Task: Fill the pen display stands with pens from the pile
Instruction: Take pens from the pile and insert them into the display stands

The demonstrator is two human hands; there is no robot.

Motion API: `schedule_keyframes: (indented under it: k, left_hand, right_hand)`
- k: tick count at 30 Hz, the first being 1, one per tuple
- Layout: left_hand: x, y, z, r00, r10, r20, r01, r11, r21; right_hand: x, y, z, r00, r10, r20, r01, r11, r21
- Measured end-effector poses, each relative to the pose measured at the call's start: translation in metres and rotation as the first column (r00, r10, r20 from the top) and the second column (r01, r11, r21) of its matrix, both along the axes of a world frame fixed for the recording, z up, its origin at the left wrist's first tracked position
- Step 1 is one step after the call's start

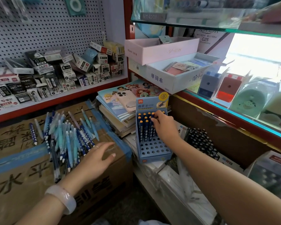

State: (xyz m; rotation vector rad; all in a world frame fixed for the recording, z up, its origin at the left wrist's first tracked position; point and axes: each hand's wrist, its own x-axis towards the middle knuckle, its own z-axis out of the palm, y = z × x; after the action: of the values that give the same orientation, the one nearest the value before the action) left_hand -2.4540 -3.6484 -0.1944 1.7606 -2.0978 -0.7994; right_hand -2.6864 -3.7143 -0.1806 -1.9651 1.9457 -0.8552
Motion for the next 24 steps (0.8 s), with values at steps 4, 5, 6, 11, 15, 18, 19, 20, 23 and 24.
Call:
schedule_keyframes:
  k: [4, 5, 6, 11, 15, 18, 19, 20, 23, 24]
  left_hand:
    - [-0.001, 0.004, 0.000, 1.000, 0.000, -0.004, 0.000, 1.000, -0.008]
    - [0.000, 0.004, 0.000, 1.000, 0.002, -0.006, -0.002, 1.000, -0.010]
    - [0.000, 0.004, 0.000, 1.000, 0.005, -0.010, -0.005, 1.000, -0.009]
    - [0.005, 0.007, 0.001, 1.000, 0.015, -0.028, -0.015, 1.000, 0.010]
    - [0.014, 0.014, 0.011, 0.999, 0.042, -0.029, -0.042, 0.999, 0.010]
    - [0.027, 0.020, 0.022, 0.997, 0.069, -0.017, -0.069, 0.998, 0.000]
    - [0.032, 0.023, 0.025, 0.997, 0.080, -0.013, -0.080, 0.997, -0.001]
    - [0.037, 0.026, 0.029, 0.996, 0.089, -0.009, -0.089, 0.996, -0.004]
    - [0.055, 0.034, 0.036, 0.991, 0.135, 0.016, -0.135, 0.991, -0.015]
    - [0.063, 0.036, 0.038, 0.987, 0.160, 0.020, -0.159, 0.987, -0.015]
  right_hand:
    - [-0.001, 0.010, -0.012, 0.993, 0.032, -0.110, -0.025, 0.998, 0.064]
    - [-0.001, 0.011, -0.014, 0.995, 0.017, -0.097, -0.011, 0.998, 0.067]
    - [-0.001, 0.010, -0.015, 0.996, 0.008, -0.088, -0.002, 0.998, 0.062]
    - [0.002, 0.006, -0.012, 0.994, -0.006, -0.107, 0.017, 0.995, 0.102]
    - [-0.004, 0.015, -0.005, 0.997, -0.022, -0.069, 0.033, 0.988, 0.153]
    - [0.005, 0.027, 0.018, 0.999, -0.035, -0.018, 0.036, 0.998, 0.054]
    - [0.012, 0.032, 0.026, 1.000, -0.014, 0.005, 0.014, 1.000, 0.012]
    - [0.020, 0.035, 0.034, 0.999, 0.024, 0.034, -0.024, 0.999, -0.022]
    - [0.054, 0.044, 0.051, 0.980, 0.168, 0.104, -0.166, 0.986, -0.025]
    - [0.066, 0.045, 0.053, 0.970, 0.215, 0.110, -0.215, 0.977, -0.009]
